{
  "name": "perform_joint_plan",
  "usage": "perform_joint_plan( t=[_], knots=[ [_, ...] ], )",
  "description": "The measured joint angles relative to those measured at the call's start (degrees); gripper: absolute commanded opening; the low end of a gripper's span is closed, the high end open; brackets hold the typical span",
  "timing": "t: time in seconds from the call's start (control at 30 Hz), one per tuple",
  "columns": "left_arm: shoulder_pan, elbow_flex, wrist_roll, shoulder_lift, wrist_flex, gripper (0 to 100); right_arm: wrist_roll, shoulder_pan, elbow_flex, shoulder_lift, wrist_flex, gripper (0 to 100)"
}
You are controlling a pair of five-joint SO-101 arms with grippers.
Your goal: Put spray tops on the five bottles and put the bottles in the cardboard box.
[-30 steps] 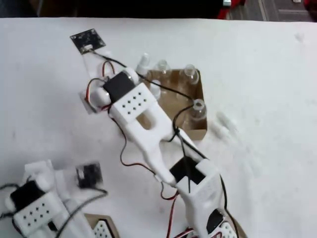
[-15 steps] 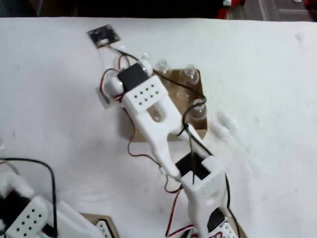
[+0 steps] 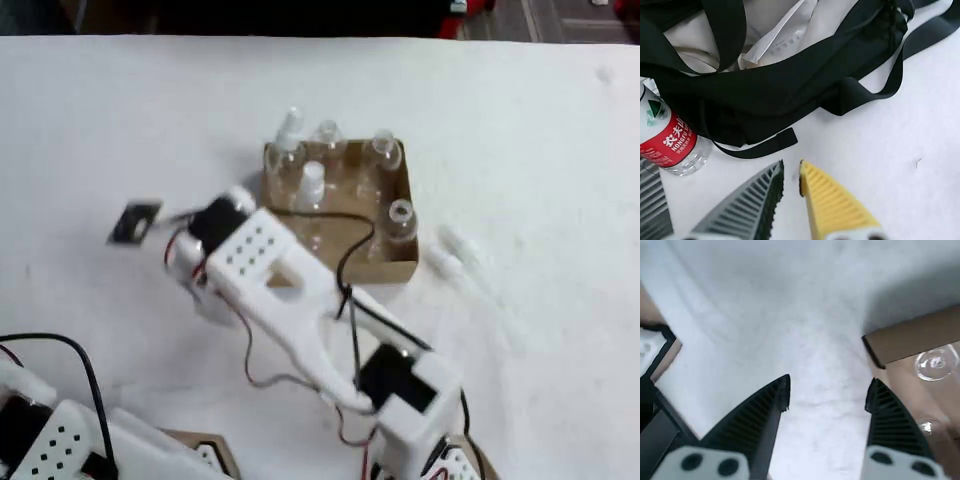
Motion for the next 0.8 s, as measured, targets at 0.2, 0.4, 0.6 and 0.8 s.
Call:
perform_joint_plan(
  t=[0.2,0.4,0.6,0.8],
  knots=[
    [0.09,0.7,3.6,-0.09,0.0,7,-1.23,-7.03,16.26,-7.91,-9.14,22.4],
    [0.09,2.81,5.8,-0.09,0.0,7,-2.2,-13.54,26.73,-7.47,-18.64,22.8],
    [-0.26,2.9,6.24,0.0,0.09,7,-2.2,-17.14,26.81,-5.19,-19.52,30.0],
    [-0.26,2.9,6.24,0.0,3.6,7,-4.22,-19.25,26.81,0.0,-22.33,29.8]
  ],
)
